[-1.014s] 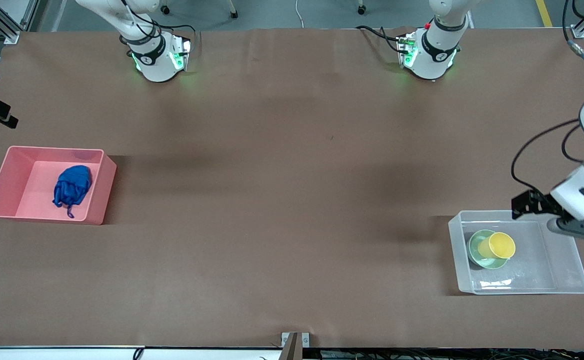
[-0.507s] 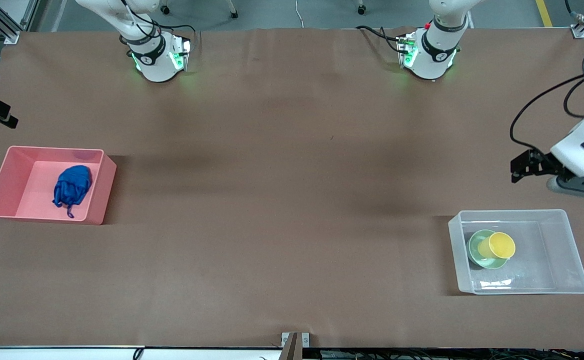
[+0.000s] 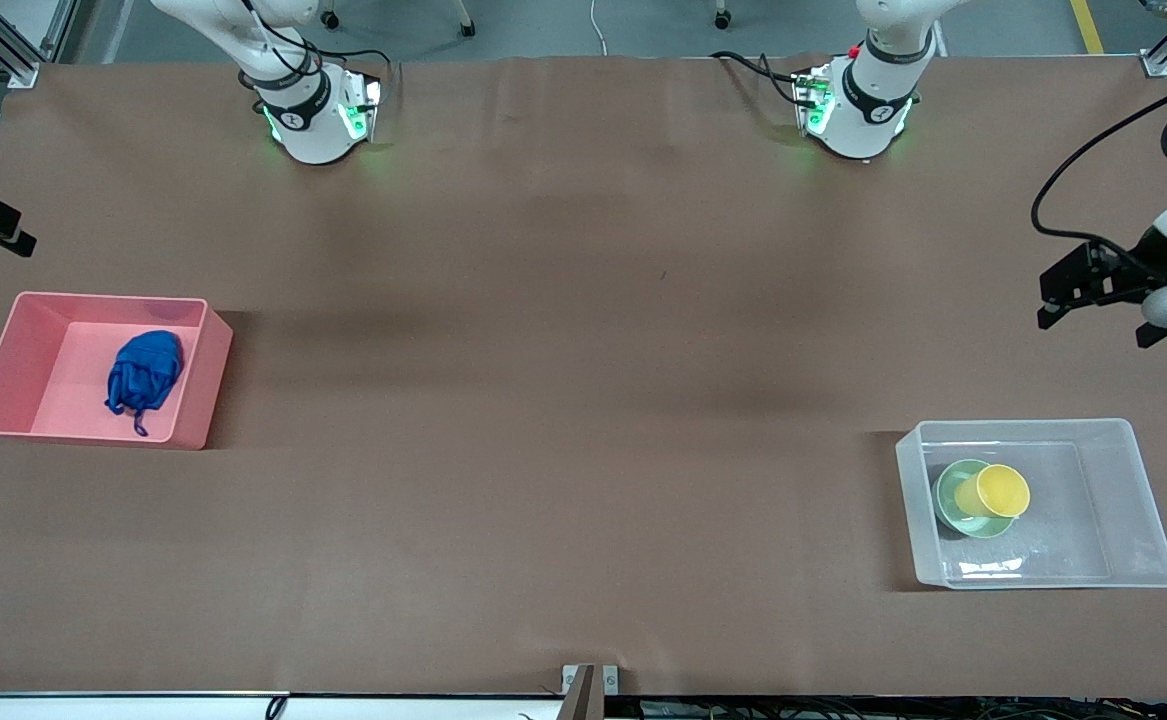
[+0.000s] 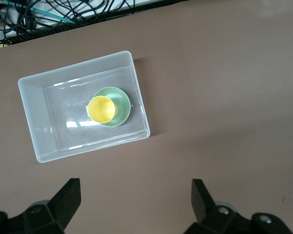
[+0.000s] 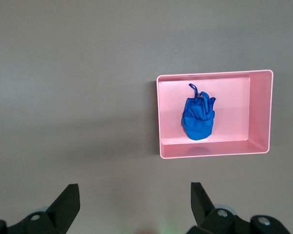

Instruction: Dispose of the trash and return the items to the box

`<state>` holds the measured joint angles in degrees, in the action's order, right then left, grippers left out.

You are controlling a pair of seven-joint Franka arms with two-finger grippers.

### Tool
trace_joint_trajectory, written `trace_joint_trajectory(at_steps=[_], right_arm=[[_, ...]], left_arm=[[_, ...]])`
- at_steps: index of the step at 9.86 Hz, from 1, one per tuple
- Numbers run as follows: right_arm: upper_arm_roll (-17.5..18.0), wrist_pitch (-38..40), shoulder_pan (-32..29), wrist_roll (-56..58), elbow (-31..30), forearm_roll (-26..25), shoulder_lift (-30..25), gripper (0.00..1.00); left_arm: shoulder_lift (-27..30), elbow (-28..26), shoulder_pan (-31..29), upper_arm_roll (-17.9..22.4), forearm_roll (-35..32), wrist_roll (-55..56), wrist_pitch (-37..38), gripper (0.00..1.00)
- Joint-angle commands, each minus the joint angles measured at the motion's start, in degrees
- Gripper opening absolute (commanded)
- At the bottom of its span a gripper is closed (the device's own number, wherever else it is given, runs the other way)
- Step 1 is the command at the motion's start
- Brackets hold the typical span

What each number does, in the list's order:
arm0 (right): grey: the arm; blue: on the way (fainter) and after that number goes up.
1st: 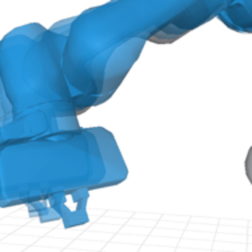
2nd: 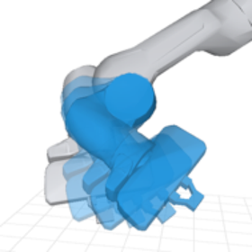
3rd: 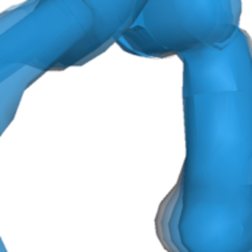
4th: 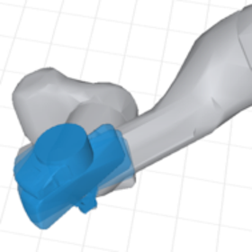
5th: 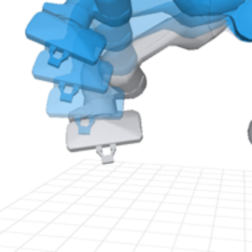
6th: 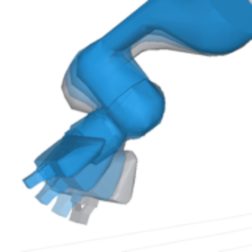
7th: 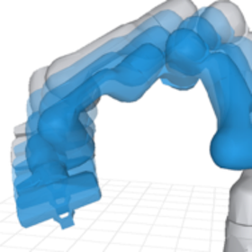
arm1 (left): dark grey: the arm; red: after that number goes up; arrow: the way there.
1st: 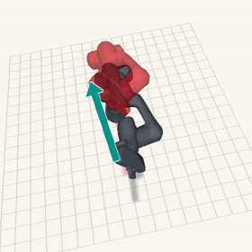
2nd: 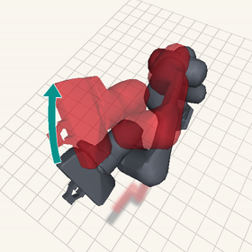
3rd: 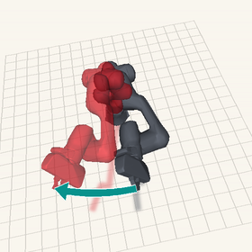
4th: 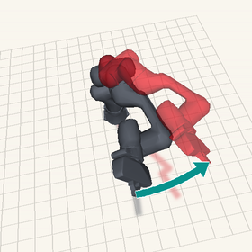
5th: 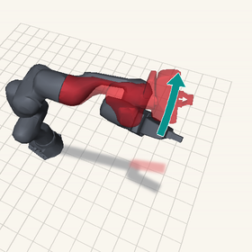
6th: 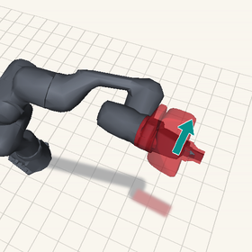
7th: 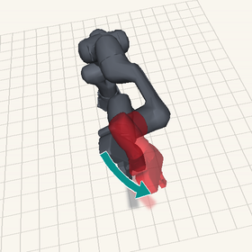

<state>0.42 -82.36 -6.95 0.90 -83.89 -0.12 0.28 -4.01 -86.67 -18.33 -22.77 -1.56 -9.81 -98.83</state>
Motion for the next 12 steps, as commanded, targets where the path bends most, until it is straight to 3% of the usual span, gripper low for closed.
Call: trace_joint_trajectory(at_steps=[1, 2, 4, 7, 12], right_arm=[[0.6, 0.2, -1.0, 0.9, -0.7, 0.6, -0.8, 1.0], [0.6, 0.2, -1.0, 0.9, -0.7, 0.6, -0.9, 1.0], [0.6, 0.2, -1.0, 0.9, -0.7, 0.6, -0.9, 1.0], [0.6, 0.2, -1.0, 0.9, -0.7, 0.6, -0.9, 1.0], [0.6, 0.2, -1.0, 0.9, -0.7, 0.6, -0.9, 1.0]], left_arm=[[-0.6, 1.0, 11.6, 11.9, 0.8, 0.8, 5.1, 1.0], [1.7, 0.3, 18.9, 19.3, 0.9, 2.2, 7.5, 1.0], [5.2, -3.0, 23.0, 23.0, 0.9, 2.7, 9.3, 1.0], [6.3, -4.0, 22.7, 23.4, 0.9, 4.1, 9.3, 1.0], [5.7, -4.0, 20.6, 20.2, 0.7, 7.8, 9.0, 1.0]])
